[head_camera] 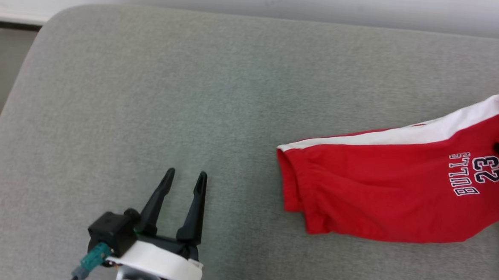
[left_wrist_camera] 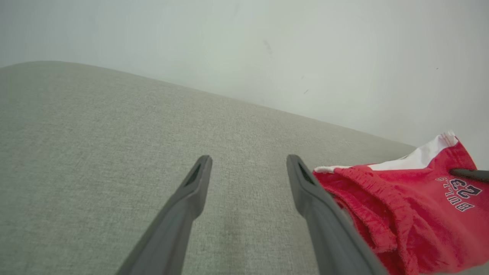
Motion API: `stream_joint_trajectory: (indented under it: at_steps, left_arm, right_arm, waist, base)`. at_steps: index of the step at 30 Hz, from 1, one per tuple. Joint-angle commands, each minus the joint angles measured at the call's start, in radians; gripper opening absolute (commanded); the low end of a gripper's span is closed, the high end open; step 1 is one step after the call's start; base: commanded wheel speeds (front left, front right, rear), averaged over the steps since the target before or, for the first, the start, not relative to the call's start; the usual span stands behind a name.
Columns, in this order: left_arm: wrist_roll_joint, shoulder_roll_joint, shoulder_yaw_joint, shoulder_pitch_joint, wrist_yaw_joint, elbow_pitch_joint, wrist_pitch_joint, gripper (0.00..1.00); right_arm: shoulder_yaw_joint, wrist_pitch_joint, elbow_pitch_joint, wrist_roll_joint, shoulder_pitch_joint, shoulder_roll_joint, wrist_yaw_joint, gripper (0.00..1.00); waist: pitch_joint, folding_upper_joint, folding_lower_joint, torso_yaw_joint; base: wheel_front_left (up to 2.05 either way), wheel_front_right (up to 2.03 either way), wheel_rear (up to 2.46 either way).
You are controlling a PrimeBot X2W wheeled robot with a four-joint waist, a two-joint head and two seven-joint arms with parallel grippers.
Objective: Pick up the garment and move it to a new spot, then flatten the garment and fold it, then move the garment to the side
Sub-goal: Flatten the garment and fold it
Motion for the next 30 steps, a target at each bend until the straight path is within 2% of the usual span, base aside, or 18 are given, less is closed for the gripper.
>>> stream_joint_trajectory:
  at_steps: [1,8,13,17,22,26,30]
  left_arm:
    - [0.021,-0.008,0.008,0.024,-0.006,0.003,0.0,1.0]
    - [0.065,-0.048,0.029,0.076,-0.041,0.022,0.0,1.0]
    - [0.074,-0.067,0.043,0.096,-0.057,0.033,0.0,1.0]
    - [0.085,-0.081,0.057,0.111,-0.07,0.046,0.0,1.0]
    - [0.091,-0.095,0.071,0.117,-0.08,0.06,0.0,1.0]
    - [0.097,-0.103,0.071,0.111,-0.091,0.077,0.0,1.0]
    - [0.097,-0.107,0.055,0.104,-0.102,0.099,0.0,1.0]
  right_arm:
    - [-0.02,-0.014,0.01,0.009,0.023,-0.008,0.0,0.0]
    - [-0.103,-0.017,-0.007,0.022,0.058,-0.023,0.0,0.0]
    - [-0.142,0.018,-0.048,0.013,0.072,0.005,0.0,0.0]
    - [-0.149,0.082,-0.132,-0.002,0.078,0.086,0.0,0.0]
    - [-0.121,0.156,-0.218,-0.06,0.081,0.261,0.0,0.0]
    - [-0.09,0.169,-0.212,-0.158,0.061,0.411,0.0,0.0]
    - [-0.059,0.141,-0.171,-0.228,0.055,0.471,0.0,0.0]
  waist:
    - [-0.03,0.0,0.0,-0.034]
    - [-0.054,0.0,0.0,-0.053]
    - [-0.065,0.0,0.0,-0.055]
    - [-0.077,0.0,0.0,-0.057]
    - [-0.085,0.0,0.0,-0.059]
    - [-0.081,0.0,0.0,-0.055]
    - [-0.083,0.0,0.0,-0.032]
  base:
    - [0.0,0.0,0.0]
    - [0.0,0.0,0.0]
    - [0.0,0.0,0.0]
    - [0.0,0.0,0.0]
    - [0.0,0.0,0.0]
    - [0.0,0.0,0.0]
    - [0.0,0.0,0.0]
